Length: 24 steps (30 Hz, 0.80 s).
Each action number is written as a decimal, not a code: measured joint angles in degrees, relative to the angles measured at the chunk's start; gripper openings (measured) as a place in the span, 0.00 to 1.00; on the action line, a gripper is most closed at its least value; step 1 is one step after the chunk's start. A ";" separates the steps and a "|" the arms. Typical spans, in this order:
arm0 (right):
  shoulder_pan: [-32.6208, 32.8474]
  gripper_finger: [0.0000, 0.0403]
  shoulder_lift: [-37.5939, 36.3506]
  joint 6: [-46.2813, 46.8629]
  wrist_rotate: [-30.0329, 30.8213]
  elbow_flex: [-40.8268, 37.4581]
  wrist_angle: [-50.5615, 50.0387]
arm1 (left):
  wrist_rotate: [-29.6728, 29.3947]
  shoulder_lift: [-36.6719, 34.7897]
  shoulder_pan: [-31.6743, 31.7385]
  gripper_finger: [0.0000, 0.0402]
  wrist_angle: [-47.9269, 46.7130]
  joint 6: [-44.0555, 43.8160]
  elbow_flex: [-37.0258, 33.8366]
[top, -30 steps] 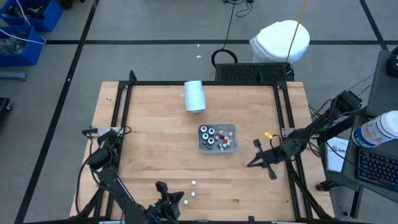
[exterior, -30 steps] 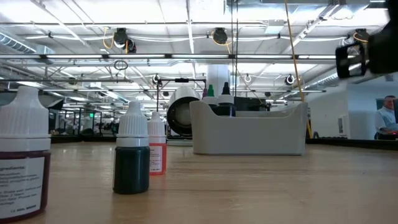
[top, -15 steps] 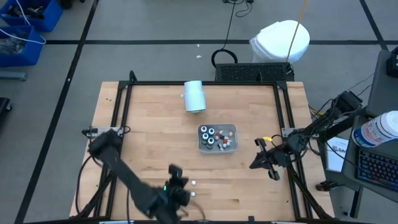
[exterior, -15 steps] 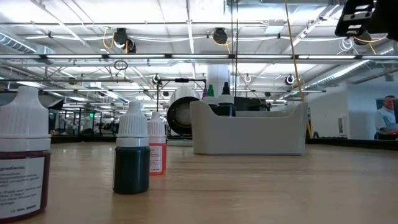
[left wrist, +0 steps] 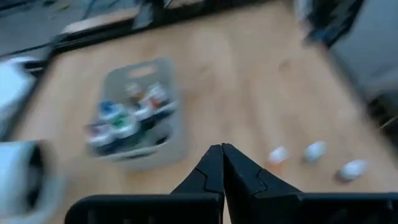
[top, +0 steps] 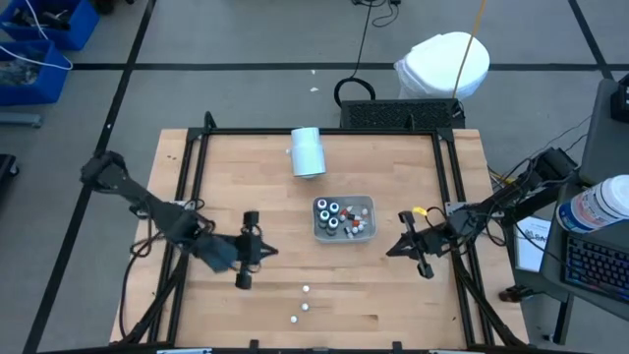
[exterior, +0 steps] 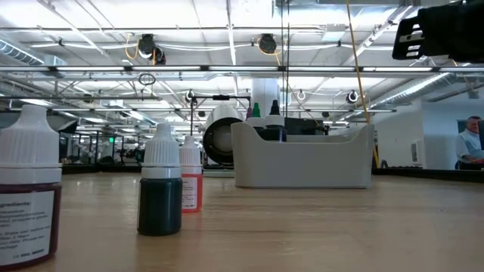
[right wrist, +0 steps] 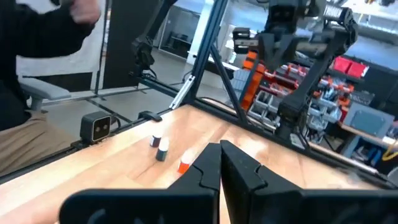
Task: Pick & Place food coloring
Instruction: Put the orange food coloring bottle into the gray bin
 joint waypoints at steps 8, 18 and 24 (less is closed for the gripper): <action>-0.26 0.00 0.03 1.54 0.58 0.04 0.01 | 10.00 -5.34 6.08 0.01 39.59 0.61 -30.23; -0.28 0.00 0.00 -4.66 20.22 0.11 4.21 | 15.69 -5.12 6.58 0.02 58.23 4.44 -39.51; -0.30 0.00 0.03 -3.65 21.09 0.11 2.62 | 6.01 -5.10 6.06 0.03 56.87 7.79 -39.55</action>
